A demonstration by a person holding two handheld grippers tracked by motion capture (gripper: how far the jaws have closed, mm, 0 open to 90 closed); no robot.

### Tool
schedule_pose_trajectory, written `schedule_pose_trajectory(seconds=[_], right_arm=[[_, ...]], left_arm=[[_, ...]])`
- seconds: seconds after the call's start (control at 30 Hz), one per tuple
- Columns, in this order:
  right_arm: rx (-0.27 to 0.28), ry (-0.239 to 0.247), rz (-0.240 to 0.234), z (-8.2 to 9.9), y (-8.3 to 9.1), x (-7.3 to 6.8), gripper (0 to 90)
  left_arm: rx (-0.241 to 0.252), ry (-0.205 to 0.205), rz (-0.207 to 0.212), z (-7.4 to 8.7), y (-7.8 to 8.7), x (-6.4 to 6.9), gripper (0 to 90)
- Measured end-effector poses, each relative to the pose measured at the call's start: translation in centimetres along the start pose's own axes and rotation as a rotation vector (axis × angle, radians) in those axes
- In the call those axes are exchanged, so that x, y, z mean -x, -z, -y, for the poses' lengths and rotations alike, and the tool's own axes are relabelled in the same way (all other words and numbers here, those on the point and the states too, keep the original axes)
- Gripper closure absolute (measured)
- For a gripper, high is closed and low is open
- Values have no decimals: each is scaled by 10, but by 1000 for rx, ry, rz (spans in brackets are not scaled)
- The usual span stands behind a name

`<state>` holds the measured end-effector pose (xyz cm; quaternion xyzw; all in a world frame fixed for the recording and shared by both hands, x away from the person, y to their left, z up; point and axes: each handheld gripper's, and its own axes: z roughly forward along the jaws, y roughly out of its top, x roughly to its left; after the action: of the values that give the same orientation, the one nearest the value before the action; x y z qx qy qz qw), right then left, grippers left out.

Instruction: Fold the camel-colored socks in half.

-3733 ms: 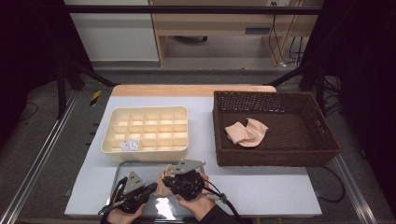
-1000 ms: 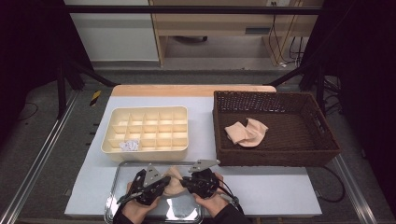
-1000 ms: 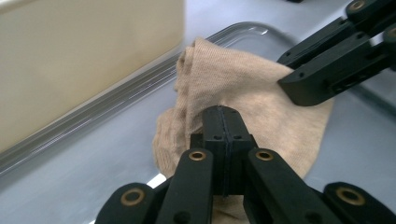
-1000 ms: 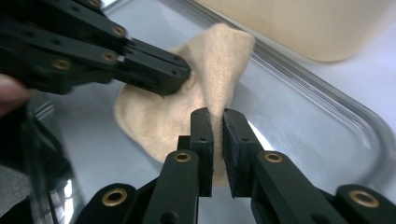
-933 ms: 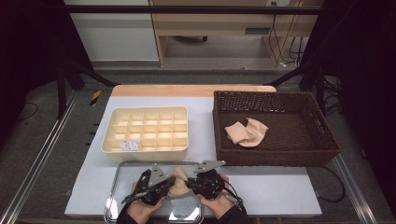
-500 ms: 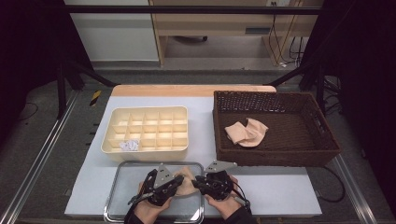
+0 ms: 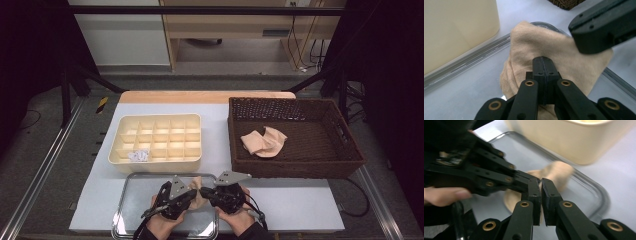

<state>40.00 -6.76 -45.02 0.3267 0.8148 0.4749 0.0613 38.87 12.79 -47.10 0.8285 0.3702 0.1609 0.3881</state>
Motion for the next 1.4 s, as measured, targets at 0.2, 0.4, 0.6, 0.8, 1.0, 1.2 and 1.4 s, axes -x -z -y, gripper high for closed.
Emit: schedule_pose_trajectory(seconds=[0.2, 0.4, 0.6, 0.8, 1.0, 1.2, 1.4], right_arm=[[-24, 10, -17, -1, -4, -4, 866], [-37, 6, 4, 0, -4, -6, 867], [-24, 15, -17, -3, -6, -9, 868], [-34, 45, -33, -5, -7, -16, 868], [-42, 38, -17, -6, -9, -16, 868], [-44, 67, -20, -8, -14, -22, 865], [-46, 76, -85, -14, -25, -31, 865]], left_arm=[[16, 50, 46, 1, 10, -8, 883], [6, 58, 33, 9, 16, -13, 890], [3, 47, 26, 8, 7, -7, 894], [49, 87, 34, 9, 28, -23, 894], [43, 104, -30, 28, 53, -38, 892], [2, 86, -17, 36, 41, -33, 895], [-14, 83, -29, 37, 39, -33, 896]])
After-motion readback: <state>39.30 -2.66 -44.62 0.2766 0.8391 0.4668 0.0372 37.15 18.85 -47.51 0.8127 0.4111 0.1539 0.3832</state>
